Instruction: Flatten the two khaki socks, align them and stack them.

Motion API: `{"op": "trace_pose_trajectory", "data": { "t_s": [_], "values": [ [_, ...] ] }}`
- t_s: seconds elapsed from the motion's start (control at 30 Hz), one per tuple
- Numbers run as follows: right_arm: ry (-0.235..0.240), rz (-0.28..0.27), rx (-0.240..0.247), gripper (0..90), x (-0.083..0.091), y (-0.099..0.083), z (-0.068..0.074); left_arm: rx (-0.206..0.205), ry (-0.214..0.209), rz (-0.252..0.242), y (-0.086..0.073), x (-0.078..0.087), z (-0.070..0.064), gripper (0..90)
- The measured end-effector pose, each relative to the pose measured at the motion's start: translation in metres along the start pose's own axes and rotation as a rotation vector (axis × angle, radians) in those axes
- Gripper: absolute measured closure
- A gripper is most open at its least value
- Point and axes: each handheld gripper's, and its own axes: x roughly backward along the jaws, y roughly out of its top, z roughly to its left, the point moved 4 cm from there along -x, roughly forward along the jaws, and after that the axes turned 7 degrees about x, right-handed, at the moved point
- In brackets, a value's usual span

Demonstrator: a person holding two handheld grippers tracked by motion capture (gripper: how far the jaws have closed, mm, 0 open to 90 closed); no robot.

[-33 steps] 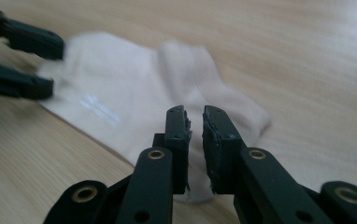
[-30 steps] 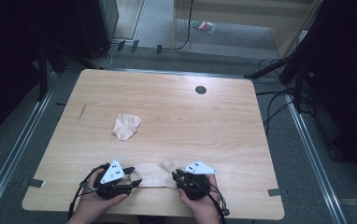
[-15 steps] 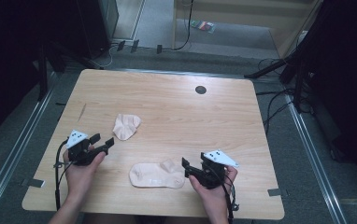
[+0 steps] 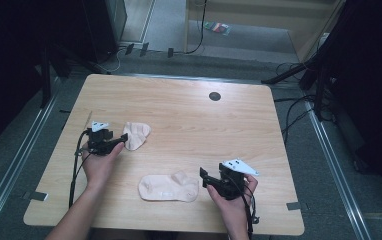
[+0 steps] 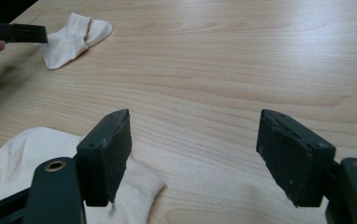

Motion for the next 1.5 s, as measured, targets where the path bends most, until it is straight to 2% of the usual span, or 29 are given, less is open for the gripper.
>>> {"op": "trace_pose_trajectory", "data": {
  "t_s": [0.03, 0.07, 0.1, 0.13, 0.17, 0.2, 0.23, 0.3, 0.4, 0.43, 0.5, 0.53, 0.57, 0.63, 0.7, 0.77, 0.8, 0.9, 0.93, 0.97, 1.0, 1.03, 1.07, 1.17, 1.2, 1.3, 1.33, 1.43, 1.5],
  "values": [
    [0.002, -0.002, 0.003, 27.6, 0.000, 0.000, 0.000, 0.000, 0.000, 0.000, 0.000, 0.000, 0.000, 46.6],
    [0.004, -0.004, 0.007, 27.8, -0.001, 0.000, 0.000, -0.040, 0.012, 0.013, -0.003, -0.004, -0.005, 52.5],
    [0.004, -0.004, 0.007, 27.8, -0.001, 0.000, 0.000, -0.040, 0.012, 0.013, -0.003, -0.004, -0.005, 61.7],
    [0.003, 0.000, 0.003, 28.1, -0.002, 0.000, 0.001, -0.057, 0.007, 0.011, -0.004, -0.004, -0.007, 61.7],
    [0.004, 0.010, 0.004, 28.8, -0.004, -0.001, 0.002, -0.062, 0.007, 0.008, -0.004, -0.004, -0.008, 85.3],
    [0.005, 0.013, 0.007, 29.4, -0.005, -0.001, 0.003, -0.044, -0.033, 0.012, -0.004, -0.001, -0.011, 87.6],
    [0.007, 0.014, 0.009, 30.7, -0.005, -0.002, 0.004, -0.045, -0.057, 0.008, -0.003, 0.001, -0.014, 88.0],
    [0.016, 0.015, 0.011, 32.6, -0.006, -0.002, 0.005, -0.049, -0.066, 0.009, -0.003, 0.003, -0.017, 88.4],
    [0.062, 0.020, 0.011, 38.8, -0.012, 0.000, 0.015, -0.056, -0.121, -0.019, -0.002, 0.012, -0.033, 88.5],
    [0.070, 0.022, 0.017, 40.0, -0.014, 0.002, 0.019, -0.046, -0.167, -0.035, 0.000, 0.019, -0.045, 88.6],
    [0.101, 0.019, 0.025, 42.5, -0.017, 0.006, 0.026, -0.043, -0.202, -0.058, 0.002, 0.025, -0.057, 88.6],
    [0.101, 0.019, 0.025, 42.5, -0.017, 0.006, 0.026, -0.043, -0.202, -0.058, 0.002, 0.025, -0.057, 88.6],
    [0.138, 0.010, 0.033, 43.7, -0.022, 0.013, 0.036, -0.043, -0.243, -0.064, 0.002, 0.029, -0.067, 88.7],
    [0.164, 0.009, 0.036, 44.4, -0.027, 0.018, 0.043, -0.042, -0.295, -0.077, 0.003, 0.035, -0.077, 88.7],
    [0.178, 0.007, 0.034, 44.2, -0.035, 0.022, 0.048, -0.045, -0.307, -0.081, 0.003, 0.036, -0.080, 88.7],
    [0.198, 0.009, 0.010, 44.0, -0.044, 0.025, 0.051, -0.057, -0.393, -0.090, 0.001, 0.044, -0.090, 88.7],
    [0.198, 0.011, 0.000, 44.1, -0.048, 0.027, 0.051, -0.065, -0.414, -0.086, 0.000, 0.046, -0.093, 88.7],
    [0.201, 0.009, -0.022, 44.3, -0.054, 0.029, 0.050, -0.078, -0.429, -0.068, -0.004, 0.047, -0.096, 88.6],
    [0.181, 0.013, -0.032, 45.2, -0.058, 0.030, 0.048, -0.075, -0.386, -0.032, -0.008, 0.040, -0.092, 88.5],
    [0.181, 0.013, -0.032, 45.2, -0.058, 0.030, 0.048, -0.075, -0.386, -0.032, -0.008, 0.040, -0.092, 88.4],
    [0.142, 0.042, -0.030, 46.7, -0.064, 0.028, 0.046, -0.028, -0.354, 0.002, -0.013, 0.030, -0.083, 88.3],
    [0.142, 0.042, -0.030, 46.7, -0.064, 0.028, 0.046, -0.028, -0.354, 0.002, -0.013, 0.030, -0.083, 88.2],
    [0.126, 0.075, -0.035, 48.0, -0.070, 0.026, 0.046, -0.025, -0.318, 0.025, -0.019, 0.022, -0.076, 88.0],
    [0.134, 0.105, -0.020, 49.3, -0.077, 0.027, 0.049, -0.047, -0.304, 0.046, -0.024, 0.017, -0.073, 85.1],
    [0.137, 0.108, -0.010, 51.0, -0.080, 0.028, 0.051, -0.072, -0.282, 0.057, -0.028, 0.016, -0.071, 78.9],
    [0.146, 0.119, 0.006, 52.8, -0.086, 0.032, 0.055, -0.061, -0.278, 0.056, -0.028, 0.018, -0.069, 60.6],
    [0.157, 0.130, 0.023, 54.9, -0.093, 0.037, 0.062, -0.055, -0.280, 0.016, -0.027, 0.026, -0.062, 55.6],
    [0.159, 0.134, 0.035, 56.7, -0.097, 0.040, 0.067, -0.048, -0.279, -0.010, -0.028, 0.033, -0.055, 50.0],
    [0.157, 0.134, 0.065, 61.6, -0.106, 0.047, 0.076, -0.034, -0.283, -0.063, -0.032, 0.046, -0.042, 49.7]
  ]
}}
